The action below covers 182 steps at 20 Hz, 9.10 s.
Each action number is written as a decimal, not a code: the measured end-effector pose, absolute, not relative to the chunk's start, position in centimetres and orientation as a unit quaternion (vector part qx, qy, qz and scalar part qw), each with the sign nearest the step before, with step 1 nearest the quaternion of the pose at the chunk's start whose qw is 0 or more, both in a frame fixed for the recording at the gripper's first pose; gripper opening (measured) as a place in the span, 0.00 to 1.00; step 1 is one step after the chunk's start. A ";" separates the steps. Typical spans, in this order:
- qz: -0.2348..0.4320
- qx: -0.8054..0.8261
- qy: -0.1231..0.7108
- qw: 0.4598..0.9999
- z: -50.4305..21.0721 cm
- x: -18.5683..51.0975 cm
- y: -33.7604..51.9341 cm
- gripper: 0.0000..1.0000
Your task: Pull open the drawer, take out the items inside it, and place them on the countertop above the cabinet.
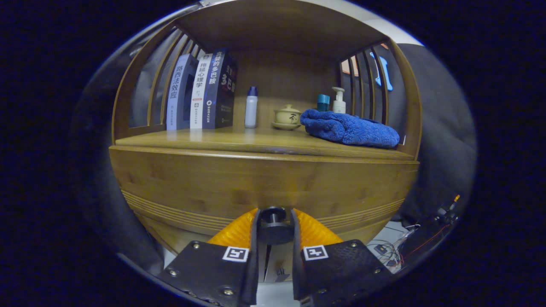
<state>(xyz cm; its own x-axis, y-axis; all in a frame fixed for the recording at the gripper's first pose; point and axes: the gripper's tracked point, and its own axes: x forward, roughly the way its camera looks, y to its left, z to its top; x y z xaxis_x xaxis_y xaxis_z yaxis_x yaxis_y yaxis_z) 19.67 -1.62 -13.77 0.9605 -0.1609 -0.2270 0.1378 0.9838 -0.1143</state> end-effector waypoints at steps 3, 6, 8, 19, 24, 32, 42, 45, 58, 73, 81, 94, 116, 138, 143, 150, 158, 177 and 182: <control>-0.069 -0.018 0.117 0.991 -13.7 18.0 -1.4 0.33; -0.088 -0.030 0.122 0.988 -13.8 16.1 -1.6 0.32; -0.092 -0.029 0.126 0.987 -13.8 15.0 -1.4 0.32; -0.079 -0.003 0.125 0.989 -13.8 6.4 -1.2 0.32; -0.080 -0.019 0.136 0.987 -14.6 2.6 -1.0 0.33; -0.122 0.056 0.031 0.990 -10.3 -2.6 -4.4 0.11; -0.078 0.025 0.073 0.994 -7.8 -1.6 -3.3 0.37; -0.079 0.028 0.073 0.994 -6.3 -0.8 -2.5 0.72; -0.062 0.003 0.159 0.985 -3.9 8.6 1.6 1.00; -0.089 -0.029 0.419 0.903 -12.3 18.0 0.9 0.94; -0.106 -0.058 0.457 0.881 -13.5 19.0 0.8 0.87; -0.106 -0.044 0.350 0.930 -11.5 18.7 0.6 0.15; -0.077 0.003 0.026 0.997 9.3 11.2 5.1 0.14; -0.091 -0.058 0.260 0.960 1.1 29.0 1.4 0.15; -0.099 -0.026 0.277 0.955 -0.8 32.5 -0.1 0.15; -0.050 -0.046 0.233 0.970 -1.1 35.7 0.5 0.15; -0.068 -0.036 0.209 0.975 -0.7 35.9 0.4 0.15; -0.020 -0.001 0.068 0.997 9.5 29.0 4.9 0.97; -0.046 -0.006 0.044 0.998 12.7 23.2 4.1 0.97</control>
<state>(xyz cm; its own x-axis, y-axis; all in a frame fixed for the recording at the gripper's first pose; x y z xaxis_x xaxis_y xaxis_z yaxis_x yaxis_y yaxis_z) 23.22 4.06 12.65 0.9920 -0.0914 -0.0873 0.0904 0.9958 -0.0161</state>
